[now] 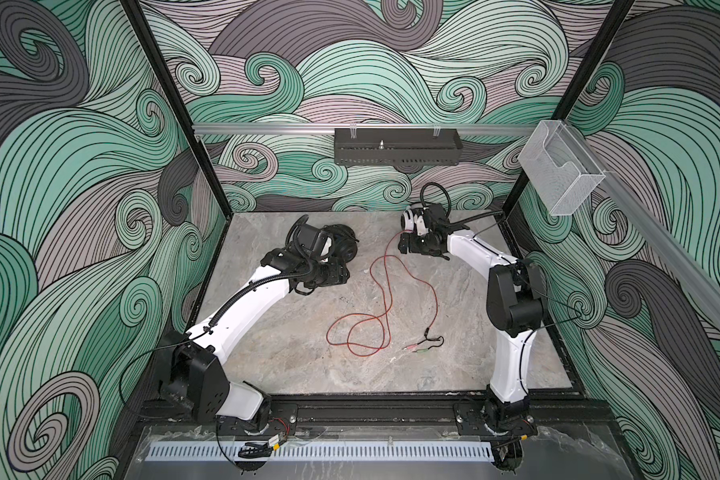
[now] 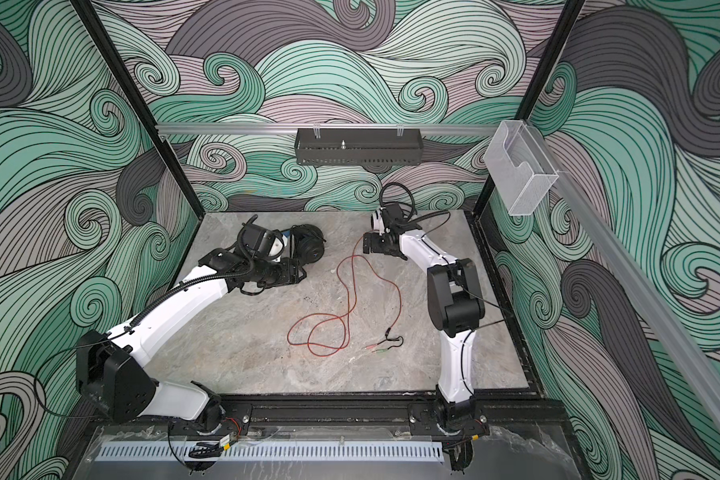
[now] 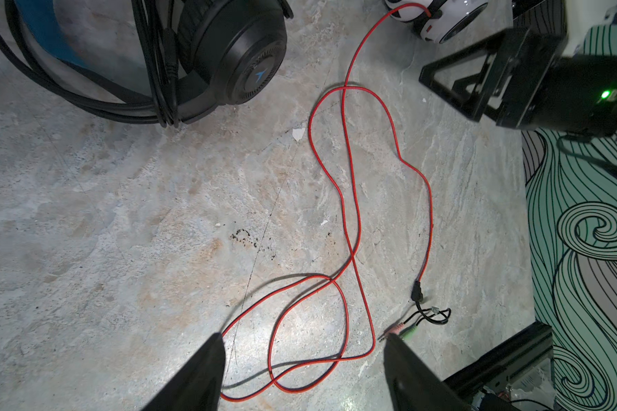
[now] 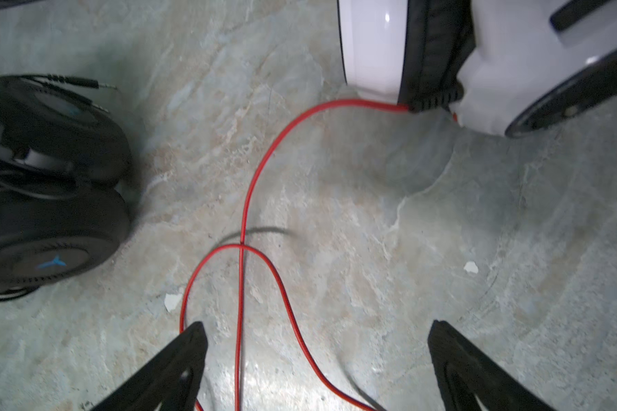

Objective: Wrap the headphones

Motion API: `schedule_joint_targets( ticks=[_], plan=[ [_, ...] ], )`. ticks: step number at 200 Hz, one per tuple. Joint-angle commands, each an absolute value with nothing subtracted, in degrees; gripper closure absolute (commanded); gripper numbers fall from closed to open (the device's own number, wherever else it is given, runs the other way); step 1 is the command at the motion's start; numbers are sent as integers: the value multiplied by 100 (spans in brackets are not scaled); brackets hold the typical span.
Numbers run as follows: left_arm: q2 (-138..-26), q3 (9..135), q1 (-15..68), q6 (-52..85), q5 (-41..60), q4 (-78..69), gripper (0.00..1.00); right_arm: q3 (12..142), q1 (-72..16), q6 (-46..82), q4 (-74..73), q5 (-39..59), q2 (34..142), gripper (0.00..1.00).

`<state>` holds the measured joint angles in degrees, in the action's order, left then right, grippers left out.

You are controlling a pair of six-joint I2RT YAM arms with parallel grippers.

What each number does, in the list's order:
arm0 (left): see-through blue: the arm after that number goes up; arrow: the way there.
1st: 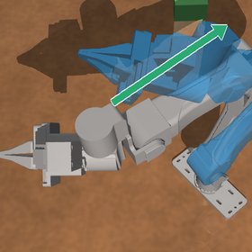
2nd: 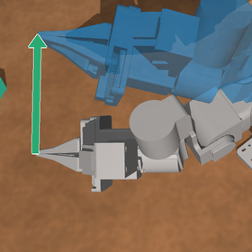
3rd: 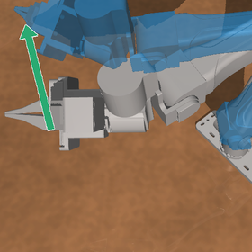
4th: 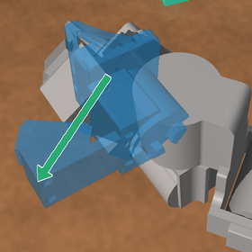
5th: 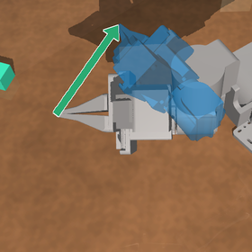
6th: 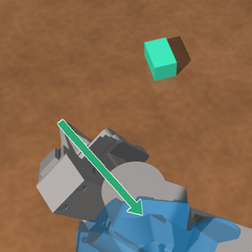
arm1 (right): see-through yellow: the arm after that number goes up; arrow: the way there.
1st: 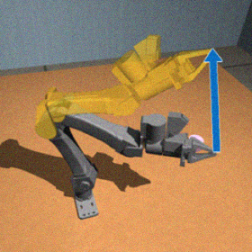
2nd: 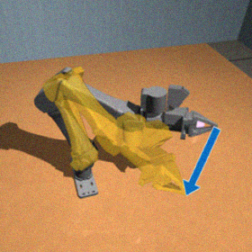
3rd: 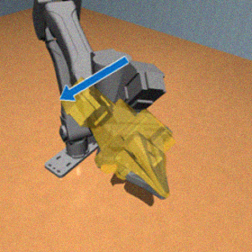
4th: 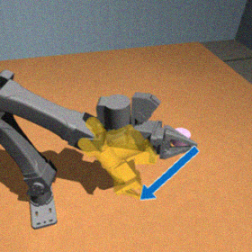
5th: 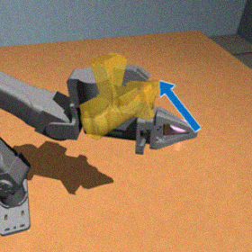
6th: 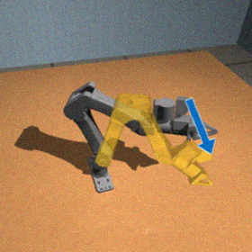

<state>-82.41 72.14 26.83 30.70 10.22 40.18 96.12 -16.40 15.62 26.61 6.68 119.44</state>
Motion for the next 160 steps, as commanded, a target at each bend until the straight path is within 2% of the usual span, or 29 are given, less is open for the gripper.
schedule_joint_targets(
  ticks=[1,79,140,160],
  plan=[
    [-8306,7352,2725,3129,1162,3999,28,10093,-1625,2125,2719,709,12381,3],
    [-8189,7226,2708,3140,1266,3901,28,11056,-1829,2918,2624,767,13441,6],
    [-7735,6911,2689,3272,1204,3772,28,11862,-1868,2988,2700,821,14178,9],
    [-7655,6861,2681,3285,1159,3767,28,12102,-1865,2957,2684,866,14359,13]
  ],
)
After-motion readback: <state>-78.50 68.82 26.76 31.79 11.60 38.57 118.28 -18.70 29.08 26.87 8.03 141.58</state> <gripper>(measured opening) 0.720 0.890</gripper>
